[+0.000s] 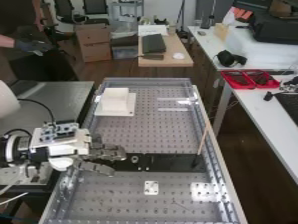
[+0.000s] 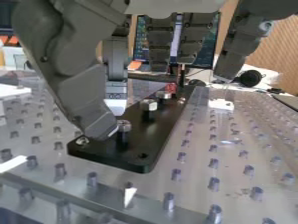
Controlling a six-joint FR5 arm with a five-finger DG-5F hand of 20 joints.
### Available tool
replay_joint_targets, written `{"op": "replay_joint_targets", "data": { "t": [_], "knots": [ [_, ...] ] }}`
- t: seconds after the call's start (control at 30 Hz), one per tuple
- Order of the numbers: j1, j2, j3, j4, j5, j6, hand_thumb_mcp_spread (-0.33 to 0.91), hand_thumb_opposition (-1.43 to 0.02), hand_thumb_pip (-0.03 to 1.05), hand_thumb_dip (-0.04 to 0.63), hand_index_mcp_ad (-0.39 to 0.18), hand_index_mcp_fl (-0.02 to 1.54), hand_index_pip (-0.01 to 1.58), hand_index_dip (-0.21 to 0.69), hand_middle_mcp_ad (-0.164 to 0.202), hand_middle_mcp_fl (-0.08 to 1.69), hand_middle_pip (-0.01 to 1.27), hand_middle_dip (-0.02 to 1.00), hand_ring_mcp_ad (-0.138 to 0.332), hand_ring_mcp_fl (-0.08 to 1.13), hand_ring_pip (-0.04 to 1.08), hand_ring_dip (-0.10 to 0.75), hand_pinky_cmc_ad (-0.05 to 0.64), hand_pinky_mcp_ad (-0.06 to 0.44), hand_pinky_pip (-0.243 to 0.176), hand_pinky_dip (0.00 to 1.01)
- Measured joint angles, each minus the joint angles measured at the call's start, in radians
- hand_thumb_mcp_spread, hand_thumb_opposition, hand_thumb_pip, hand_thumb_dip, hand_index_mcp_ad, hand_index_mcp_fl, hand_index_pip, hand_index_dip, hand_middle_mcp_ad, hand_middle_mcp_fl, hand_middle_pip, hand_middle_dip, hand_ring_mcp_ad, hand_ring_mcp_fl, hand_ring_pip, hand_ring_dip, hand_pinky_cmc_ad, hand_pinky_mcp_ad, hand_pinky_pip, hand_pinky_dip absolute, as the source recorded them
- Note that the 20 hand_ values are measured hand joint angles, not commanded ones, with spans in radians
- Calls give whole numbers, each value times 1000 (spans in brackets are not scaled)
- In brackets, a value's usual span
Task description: Grab the smaller nut and place it in the white container
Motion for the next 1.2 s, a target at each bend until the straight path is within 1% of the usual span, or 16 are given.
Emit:
{"op": "replay_joint_targets", "data": {
  "t": [0.03, 0.07, 0.1, 0.2, 0.3, 0.37, 0.43, 0.6, 0.73, 0.83, 0.93, 1.0, 1.2],
  "knots": [
    [-1, 1, -1, 0, 0, 0, 440, -852, 728, 253, -202, 0, 1550, 63, 68, 66, 127, 220, 86, -3, 94, 126, 332, 264, -24, 368],
    [-3, 4, -2, 0, -2, -2, 440, -852, 728, 253, -204, 2, 1546, 52, 68, 66, 127, 220, 87, -3, 94, 126, 332, 262, -42, 365],
    [-5, 5, -2, 0, -4, -4, 440, -852, 728, 253, -202, 2, 1545, 51, 70, 66, 127, 220, 86, -3, 94, 126, 332, 262, -44, 367],
    [-11, 3, 4, -6, -9, -19, 440, -852, 728, 253, -202, 0, 1548, 51, 65, 66, 127, 220, 86, -3, 94, 126, 332, 262, -44, 367],
    [-15, -3, 14, -15, -14, -33, 440, -852, 728, 253, -201, 0, 1552, 47, 68, 66, 127, 220, 86, -3, 94, 126, 332, 262, -42, 372],
    [-15, -4, 17, -16, -15, -29, 440, -852, 728, 253, -202, 3, 1557, 47, 68, 66, 127, 220, 86, -3, 94, 126, 332, 262, -42, 372],
    [-15, -5, 19, -16, -12, -20, 443, -852, 728, 253, -199, 0, 1555, 47, 68, 66, 127, 220, 86, -3, 94, 126, 333, 262, -42, 374],
    [-13, -5, 13, -3, 4, 25, 440, -852, 728, 253, -197, 3, 1557, 47, 68, 66, 127, 220, 86, -3, 94, 126, 333, 262, -42, 380],
    [-12, -4, 4, 8, 15, 43, 440, -852, 728, 253, -199, 0, 1557, 47, 68, 66, 127, 220, 86, -3, 94, 126, 333, 262, -42, 382],
    [-10, 1, -7, 22, 31, 74, 440, -853, 728, 253, -195, 3, 1557, 47, 70, 66, 127, 220, 86, -3, 94, 126, 333, 262, -42, 394],
    [-5, 14, -33, 54, 53, 107, 436, -850, 728, 253, -202, 3, 1555, 47, 68, 65, 127, 220, 86, -3, 96, 126, 333, 264, -42, 401],
    [0, 24, -51, 78, 73, 122, 436, -853, 731, 253, -195, 3, 1557, 47, 70, 65, 127, 220, 86, -3, 96, 126, 333, 264, -42, 401],
    [17, 50, -96, 129, 130, 154, 436, -853, 747, 253, -195, 3, 1557, 47, 72, 65, 127, 220, 87, -3, 108, 126, 333, 264, -42, 414]
  ]
}}
